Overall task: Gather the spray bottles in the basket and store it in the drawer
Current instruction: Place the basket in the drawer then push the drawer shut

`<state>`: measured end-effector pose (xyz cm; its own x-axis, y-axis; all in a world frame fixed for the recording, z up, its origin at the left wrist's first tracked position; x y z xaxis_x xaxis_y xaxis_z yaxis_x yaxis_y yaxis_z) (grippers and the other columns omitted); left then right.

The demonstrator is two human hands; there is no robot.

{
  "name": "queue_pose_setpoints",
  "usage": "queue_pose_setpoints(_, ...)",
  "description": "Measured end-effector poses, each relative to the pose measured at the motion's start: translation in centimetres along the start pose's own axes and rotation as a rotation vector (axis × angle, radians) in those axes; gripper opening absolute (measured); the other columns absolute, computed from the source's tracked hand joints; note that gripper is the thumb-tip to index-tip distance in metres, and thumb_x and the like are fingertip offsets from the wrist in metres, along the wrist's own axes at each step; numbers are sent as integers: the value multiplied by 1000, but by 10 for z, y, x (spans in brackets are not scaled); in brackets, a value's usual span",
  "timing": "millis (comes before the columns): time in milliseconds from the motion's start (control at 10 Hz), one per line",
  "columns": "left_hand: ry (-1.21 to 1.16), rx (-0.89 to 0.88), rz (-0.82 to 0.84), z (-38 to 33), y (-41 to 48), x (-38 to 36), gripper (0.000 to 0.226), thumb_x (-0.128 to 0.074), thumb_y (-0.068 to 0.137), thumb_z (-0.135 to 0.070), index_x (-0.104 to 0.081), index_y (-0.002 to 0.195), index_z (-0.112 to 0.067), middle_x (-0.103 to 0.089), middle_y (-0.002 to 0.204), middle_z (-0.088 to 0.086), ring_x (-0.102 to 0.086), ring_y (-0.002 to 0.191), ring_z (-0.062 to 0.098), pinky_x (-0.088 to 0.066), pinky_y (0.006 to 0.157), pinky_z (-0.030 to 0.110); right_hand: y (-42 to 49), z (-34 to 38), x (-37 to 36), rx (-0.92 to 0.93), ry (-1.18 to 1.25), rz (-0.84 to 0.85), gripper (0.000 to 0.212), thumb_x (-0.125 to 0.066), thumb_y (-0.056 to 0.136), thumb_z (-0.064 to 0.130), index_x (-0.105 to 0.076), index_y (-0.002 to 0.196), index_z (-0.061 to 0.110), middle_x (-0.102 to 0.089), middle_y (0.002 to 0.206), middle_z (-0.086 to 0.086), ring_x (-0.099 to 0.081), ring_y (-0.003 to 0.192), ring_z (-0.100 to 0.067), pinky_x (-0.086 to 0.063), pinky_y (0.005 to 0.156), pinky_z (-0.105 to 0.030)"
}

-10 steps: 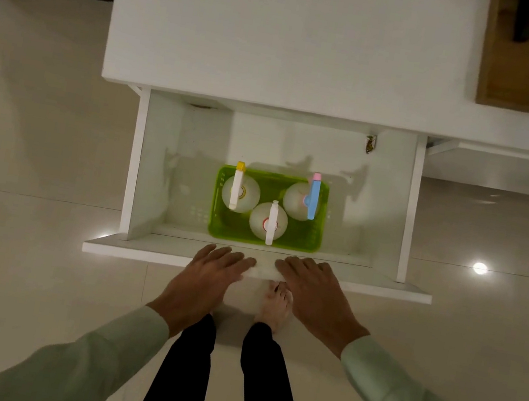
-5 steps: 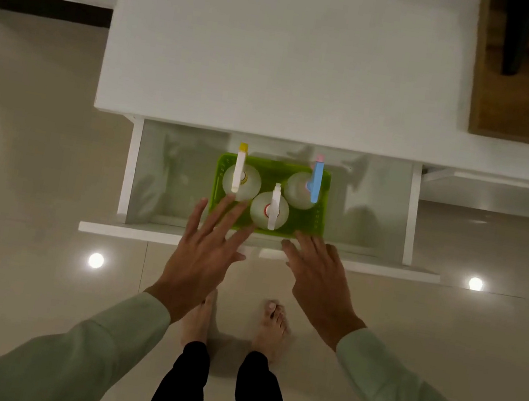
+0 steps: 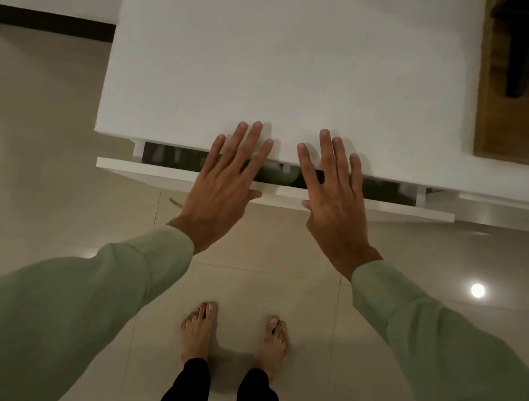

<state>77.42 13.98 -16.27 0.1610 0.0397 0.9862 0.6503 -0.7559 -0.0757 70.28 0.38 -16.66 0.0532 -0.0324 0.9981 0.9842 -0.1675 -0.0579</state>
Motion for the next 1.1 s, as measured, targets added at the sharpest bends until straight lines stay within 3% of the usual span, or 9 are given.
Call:
queue_pose_setpoints(100,-22,18,-46,9,12,4,70,-56,97,-26,-19,156,-15,-13,165,14,-9,153,32,-18,122,50,14,-4,-3,2,-16,-4,96,-66,82,-10,-16,160,17,-16,167,-20,-16,154,-38,-21,123,-56)
queue_pose_setpoints(200,-18,26,-96,15,20,10,57,-60,94,-18,-38,147,-18,-32,159,12,-29,147,31,-28,116,46,25,-5,-1,3,-52,-44,82,-70,78,-8,-37,149,15,-41,154,-20,-41,139,-38,-36,109,-54)
queue_pose_setpoints(300,-3,46,-103,18,31,11,51,-65,88,-16,-47,136,-20,-43,148,9,-40,135,31,-34,106,46,34,-4,5,1,-72,-105,71,-67,71,-10,-48,135,15,-53,138,-18,-49,120,-35,-40,94,-49)
queue_pose_setpoints(500,46,81,-124,15,37,13,53,-67,81,-9,-49,128,-23,-45,143,6,-42,128,30,-35,99,45,38,-4,15,-17,-49,-143,64,-58,68,-14,-51,123,18,-56,124,-12,-49,105,-30,-38,82,-44)
queue_pose_setpoints(600,32,126,-85,10,36,16,59,-67,76,-2,-48,128,-22,-44,144,7,-42,130,31,-35,100,44,40,-2,22,-43,-12,-98,60,-60,71,-10,-54,123,18,-56,125,-11,-51,108,-31,-39,84,-44)
queue_pose_setpoints(800,-33,115,74,0,25,39,62,-64,89,-19,-36,144,-14,-30,156,12,-30,143,31,-34,110,47,23,1,40,-60,117,125,61,-65,87,12,-44,144,14,-37,156,-15,-37,141,-33,-38,109,-47)
queue_pose_setpoints(900,-79,157,87,-2,16,85,65,-59,93,-22,-29,150,-14,-26,160,11,-27,147,31,-30,114,47,12,-2,90,-75,133,129,64,-64,90,18,-38,149,13,-29,162,-14,-32,145,-31,-37,112,-44)
queue_pose_setpoints(1100,-133,135,-118,-18,10,266,62,-58,95,-24,-32,150,-12,-28,160,14,-29,146,34,-28,116,49,10,-6,278,-60,140,-90,62,-62,94,20,-38,151,13,-26,164,-14,-30,148,-32,-34,115,-47)
Point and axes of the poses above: each hand's wrist, its own y-axis towards the middle knuckle, its own x-axis out of the back of the hand, z = x × y, the point moved 8 cm from there along y, towards the middle knuckle
